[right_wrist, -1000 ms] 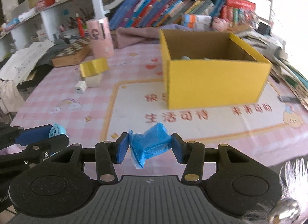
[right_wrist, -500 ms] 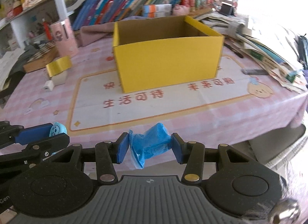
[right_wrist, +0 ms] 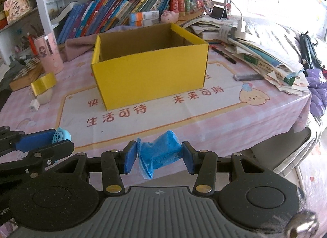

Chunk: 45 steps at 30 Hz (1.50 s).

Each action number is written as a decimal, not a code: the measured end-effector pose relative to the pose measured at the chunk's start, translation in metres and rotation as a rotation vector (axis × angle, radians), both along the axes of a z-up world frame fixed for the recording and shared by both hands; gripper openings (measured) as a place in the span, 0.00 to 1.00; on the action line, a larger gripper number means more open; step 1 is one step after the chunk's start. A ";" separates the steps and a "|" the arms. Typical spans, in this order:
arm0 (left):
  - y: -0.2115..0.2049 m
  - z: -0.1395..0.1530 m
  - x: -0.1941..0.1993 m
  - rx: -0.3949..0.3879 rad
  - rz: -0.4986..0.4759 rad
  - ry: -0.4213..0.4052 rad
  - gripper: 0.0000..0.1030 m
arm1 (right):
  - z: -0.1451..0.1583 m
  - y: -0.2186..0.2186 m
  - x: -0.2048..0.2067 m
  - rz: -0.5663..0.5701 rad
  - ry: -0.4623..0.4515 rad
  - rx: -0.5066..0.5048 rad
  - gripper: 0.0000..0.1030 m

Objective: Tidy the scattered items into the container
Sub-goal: 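Carry the blue cloth and light-blue clip over the yellow box with both tools, then open the right tool to drop the cloth while the left tool drops the clip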

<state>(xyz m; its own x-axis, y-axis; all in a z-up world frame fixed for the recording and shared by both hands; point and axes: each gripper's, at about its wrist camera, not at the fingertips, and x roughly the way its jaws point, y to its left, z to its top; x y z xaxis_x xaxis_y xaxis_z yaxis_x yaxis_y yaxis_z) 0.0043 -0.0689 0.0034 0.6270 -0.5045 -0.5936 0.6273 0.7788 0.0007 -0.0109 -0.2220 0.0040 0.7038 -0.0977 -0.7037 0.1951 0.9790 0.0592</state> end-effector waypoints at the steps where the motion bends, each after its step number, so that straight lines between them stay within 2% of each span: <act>1: -0.001 0.000 0.001 -0.001 -0.001 -0.002 0.22 | 0.001 -0.001 0.001 0.000 -0.002 -0.002 0.44; 18: -0.013 0.012 0.026 -0.023 0.009 -0.059 0.22 | 0.010 -0.008 0.036 0.042 -0.036 -0.025 0.44; 30: -0.040 0.030 0.057 -0.039 0.015 -0.130 0.22 | 0.033 -0.035 0.068 0.054 -0.133 -0.040 0.44; 38: -0.065 0.044 0.087 -0.033 0.038 -0.206 0.22 | 0.051 -0.064 0.103 0.084 -0.201 -0.059 0.44; 45: -0.088 0.042 0.117 -0.010 0.090 -0.214 0.22 | 0.058 -0.087 0.147 0.151 -0.228 -0.074 0.44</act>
<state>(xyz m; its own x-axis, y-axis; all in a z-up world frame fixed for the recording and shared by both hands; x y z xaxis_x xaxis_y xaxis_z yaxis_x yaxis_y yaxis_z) 0.1210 -0.1565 0.0453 0.7806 -0.4460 -0.4378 0.5417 0.8322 0.1180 0.1358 -0.3089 0.0623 0.8535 -0.0250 -0.5205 0.0365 0.9993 0.0118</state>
